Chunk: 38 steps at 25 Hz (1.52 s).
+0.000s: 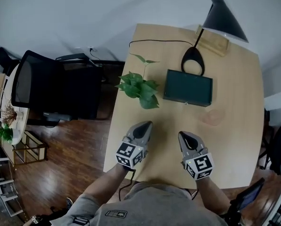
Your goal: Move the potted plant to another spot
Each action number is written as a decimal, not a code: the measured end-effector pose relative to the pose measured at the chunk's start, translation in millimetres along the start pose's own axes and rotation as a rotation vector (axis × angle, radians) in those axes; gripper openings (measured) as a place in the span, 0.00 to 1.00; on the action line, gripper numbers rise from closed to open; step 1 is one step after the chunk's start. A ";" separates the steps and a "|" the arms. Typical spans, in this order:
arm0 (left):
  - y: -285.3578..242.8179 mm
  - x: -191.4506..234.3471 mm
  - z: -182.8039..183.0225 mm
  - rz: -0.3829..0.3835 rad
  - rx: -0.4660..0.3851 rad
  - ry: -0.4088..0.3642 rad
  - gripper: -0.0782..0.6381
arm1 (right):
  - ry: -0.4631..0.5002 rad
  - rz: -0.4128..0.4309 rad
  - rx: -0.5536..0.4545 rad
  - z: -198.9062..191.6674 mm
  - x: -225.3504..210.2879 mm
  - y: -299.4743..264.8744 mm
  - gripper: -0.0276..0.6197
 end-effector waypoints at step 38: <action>-104.0 139.5 29.2 0.098 0.044 -0.371 0.78 | -0.034 0.023 0.172 -2.9 6.4 -57.3 0.05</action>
Point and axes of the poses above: the fingertips, and each gripper's own axes: y backward along the fingers, x to its left, z out of its top, the point moved 10 cm from there along y, backward along the fingers, and after that the axes turned 14 degrees about x, right-handed, at the moved point
